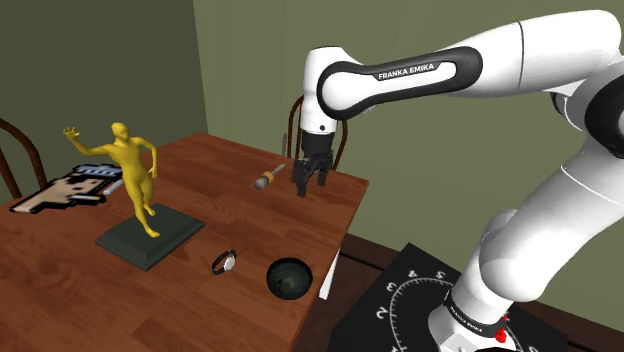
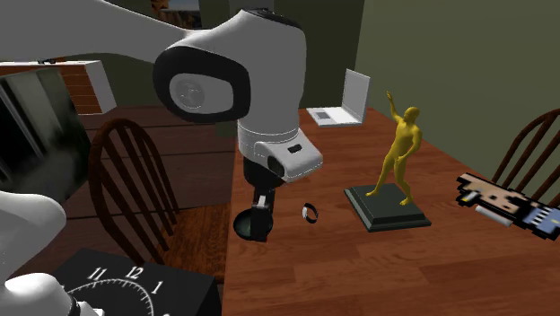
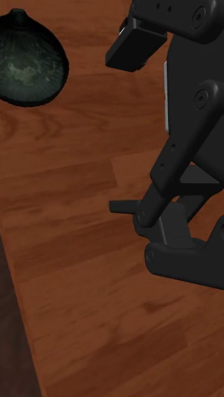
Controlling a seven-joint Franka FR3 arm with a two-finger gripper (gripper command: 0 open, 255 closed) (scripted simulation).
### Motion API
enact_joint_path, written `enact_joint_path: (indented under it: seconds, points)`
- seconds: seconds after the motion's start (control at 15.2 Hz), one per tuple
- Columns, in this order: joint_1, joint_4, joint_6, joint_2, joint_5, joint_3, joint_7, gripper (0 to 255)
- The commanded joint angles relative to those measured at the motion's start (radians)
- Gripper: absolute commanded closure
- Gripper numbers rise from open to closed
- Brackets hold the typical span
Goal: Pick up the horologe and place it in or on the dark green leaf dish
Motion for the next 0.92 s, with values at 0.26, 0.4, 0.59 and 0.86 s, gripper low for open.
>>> enact_joint_path:
  seconds: [0.26,0.4,0.59,0.86]
  points:
    - [0.033,0.114,0.081,0.206,0.003,0.046,0.021,0]
    - [0.047,0.165,0.099,0.277,-0.002,0.06,0.031,0]
    - [0.07,0.249,0.118,0.386,-0.014,0.077,0.046,0]
    - [0.107,0.38,0.129,0.535,-0.036,0.095,0.065,0]
